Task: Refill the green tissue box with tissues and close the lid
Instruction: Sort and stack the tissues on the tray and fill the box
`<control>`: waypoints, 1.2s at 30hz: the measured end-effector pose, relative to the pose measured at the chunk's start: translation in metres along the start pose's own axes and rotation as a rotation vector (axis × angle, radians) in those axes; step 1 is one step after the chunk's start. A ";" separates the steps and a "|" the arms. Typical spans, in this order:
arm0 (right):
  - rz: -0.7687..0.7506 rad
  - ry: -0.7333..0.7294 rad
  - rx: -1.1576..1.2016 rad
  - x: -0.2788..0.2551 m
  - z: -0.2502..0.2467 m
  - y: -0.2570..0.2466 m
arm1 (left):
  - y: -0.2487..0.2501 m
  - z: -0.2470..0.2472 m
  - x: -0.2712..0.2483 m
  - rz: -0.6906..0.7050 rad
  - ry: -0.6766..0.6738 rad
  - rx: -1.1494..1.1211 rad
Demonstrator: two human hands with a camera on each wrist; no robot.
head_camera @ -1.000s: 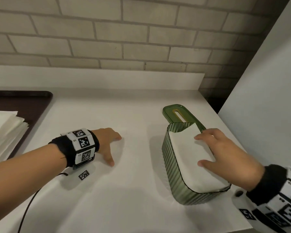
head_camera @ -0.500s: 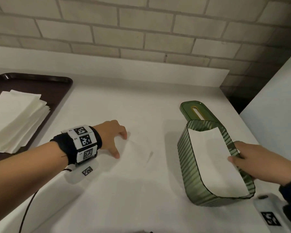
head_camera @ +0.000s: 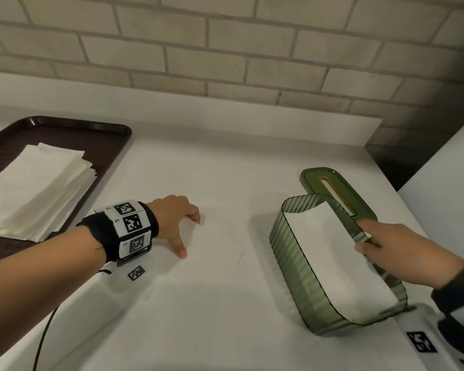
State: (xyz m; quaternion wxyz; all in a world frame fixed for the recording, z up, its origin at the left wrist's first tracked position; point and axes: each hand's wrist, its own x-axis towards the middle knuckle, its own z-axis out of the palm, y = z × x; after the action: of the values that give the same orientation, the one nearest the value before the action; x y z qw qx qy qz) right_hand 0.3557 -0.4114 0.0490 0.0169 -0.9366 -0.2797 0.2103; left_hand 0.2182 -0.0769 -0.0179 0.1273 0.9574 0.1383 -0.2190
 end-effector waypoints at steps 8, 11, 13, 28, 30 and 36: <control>-0.127 -0.018 -0.011 0.019 0.002 -0.036 | -0.017 0.008 -0.008 0.097 0.090 -0.094; -0.158 0.007 -0.074 0.033 -0.002 -0.045 | -0.026 0.010 -0.014 0.105 0.137 -0.162; -0.178 0.023 -0.107 0.043 -0.008 -0.051 | -0.030 0.009 -0.021 0.117 0.185 -0.210; -0.425 0.063 0.019 0.066 -0.051 -0.085 | -0.016 -0.035 -0.075 0.404 0.283 -0.988; -0.486 0.024 0.358 0.056 -0.058 -0.090 | -0.002 -0.047 -0.073 0.434 0.303 -0.968; -0.584 -0.121 0.849 0.015 -0.065 -0.088 | 0.050 -0.086 -0.052 0.413 0.342 -0.731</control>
State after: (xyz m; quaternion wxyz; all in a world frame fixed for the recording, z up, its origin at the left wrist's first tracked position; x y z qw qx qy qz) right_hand 0.3477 -0.3233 0.1152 0.4371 -0.7162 -0.4201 0.3457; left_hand 0.2223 -0.1076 0.0894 0.4735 0.8795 0.0317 0.0354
